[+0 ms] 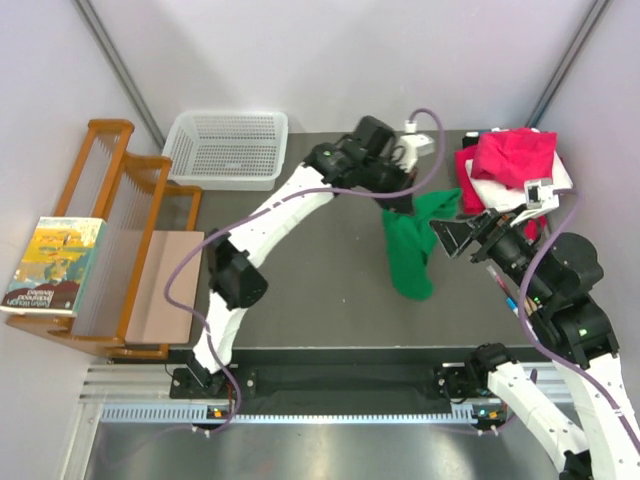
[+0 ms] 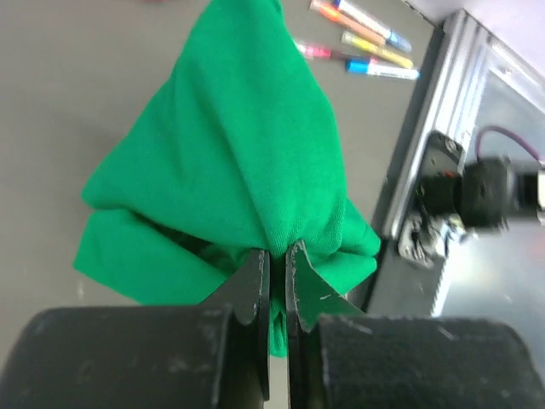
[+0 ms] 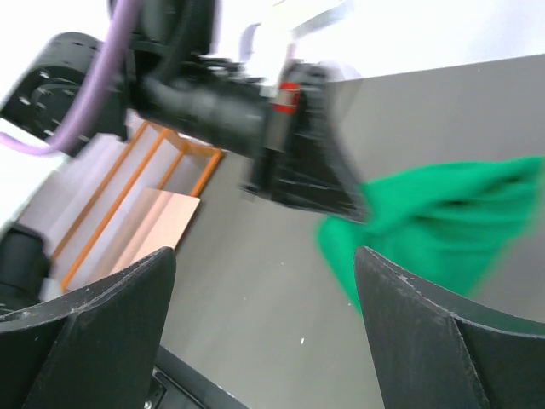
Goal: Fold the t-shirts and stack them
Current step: Move the tshirt to the center of the board
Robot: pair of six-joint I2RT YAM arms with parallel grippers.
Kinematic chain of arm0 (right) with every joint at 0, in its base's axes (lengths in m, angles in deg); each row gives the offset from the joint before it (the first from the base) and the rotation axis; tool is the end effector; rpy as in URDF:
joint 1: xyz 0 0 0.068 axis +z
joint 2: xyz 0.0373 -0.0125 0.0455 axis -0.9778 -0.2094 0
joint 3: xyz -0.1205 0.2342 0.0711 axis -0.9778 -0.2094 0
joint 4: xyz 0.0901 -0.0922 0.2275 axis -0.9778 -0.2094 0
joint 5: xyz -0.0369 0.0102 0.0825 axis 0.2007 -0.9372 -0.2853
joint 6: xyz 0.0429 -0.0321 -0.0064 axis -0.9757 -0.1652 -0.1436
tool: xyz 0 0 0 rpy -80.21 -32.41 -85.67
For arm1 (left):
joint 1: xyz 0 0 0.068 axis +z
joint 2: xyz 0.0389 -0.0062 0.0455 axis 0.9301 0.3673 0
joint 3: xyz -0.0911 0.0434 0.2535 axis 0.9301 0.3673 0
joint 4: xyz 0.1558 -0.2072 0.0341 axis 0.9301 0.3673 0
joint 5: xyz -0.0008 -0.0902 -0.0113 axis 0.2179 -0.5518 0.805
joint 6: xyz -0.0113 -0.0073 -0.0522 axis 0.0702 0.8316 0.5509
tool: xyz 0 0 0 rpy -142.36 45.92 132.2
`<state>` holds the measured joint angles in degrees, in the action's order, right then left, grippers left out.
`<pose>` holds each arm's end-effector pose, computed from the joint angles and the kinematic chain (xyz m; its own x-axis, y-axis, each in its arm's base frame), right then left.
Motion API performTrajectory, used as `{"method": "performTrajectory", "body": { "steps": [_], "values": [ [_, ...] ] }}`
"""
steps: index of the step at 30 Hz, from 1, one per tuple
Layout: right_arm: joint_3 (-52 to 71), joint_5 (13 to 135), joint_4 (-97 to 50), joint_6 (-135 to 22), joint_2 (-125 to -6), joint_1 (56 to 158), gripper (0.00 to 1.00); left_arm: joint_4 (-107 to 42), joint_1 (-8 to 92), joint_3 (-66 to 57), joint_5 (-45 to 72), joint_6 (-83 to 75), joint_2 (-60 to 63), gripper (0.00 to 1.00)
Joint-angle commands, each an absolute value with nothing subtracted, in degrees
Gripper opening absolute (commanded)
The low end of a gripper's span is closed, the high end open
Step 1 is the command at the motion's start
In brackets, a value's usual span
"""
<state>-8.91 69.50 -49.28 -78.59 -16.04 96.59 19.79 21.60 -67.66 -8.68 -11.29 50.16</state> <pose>0.0915 0.0386 0.4108 -0.2584 0.4141 -0.8728 -0.4380 0.7550 0.4880 0.3133 -0.3605 0.3749 -0.4895 0.4336 -0.7566 0.8673 0.3322 -0.3707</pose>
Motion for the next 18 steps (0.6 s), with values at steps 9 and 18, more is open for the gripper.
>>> {"method": "performTrajectory", "body": {
  "steps": [9,18],
  "values": [
    [-6.13,72.33,-50.92,-75.21,-24.27,95.58,0.87,29.19,37.16,-24.54,-25.79,-24.90,17.40,0.95],
    [-8.41,71.46,-52.15,-75.83,-31.30,94.09,0.85,17.70,46.03,-15.11,-28.17,-16.40,10.09,0.99]
  ]
}}
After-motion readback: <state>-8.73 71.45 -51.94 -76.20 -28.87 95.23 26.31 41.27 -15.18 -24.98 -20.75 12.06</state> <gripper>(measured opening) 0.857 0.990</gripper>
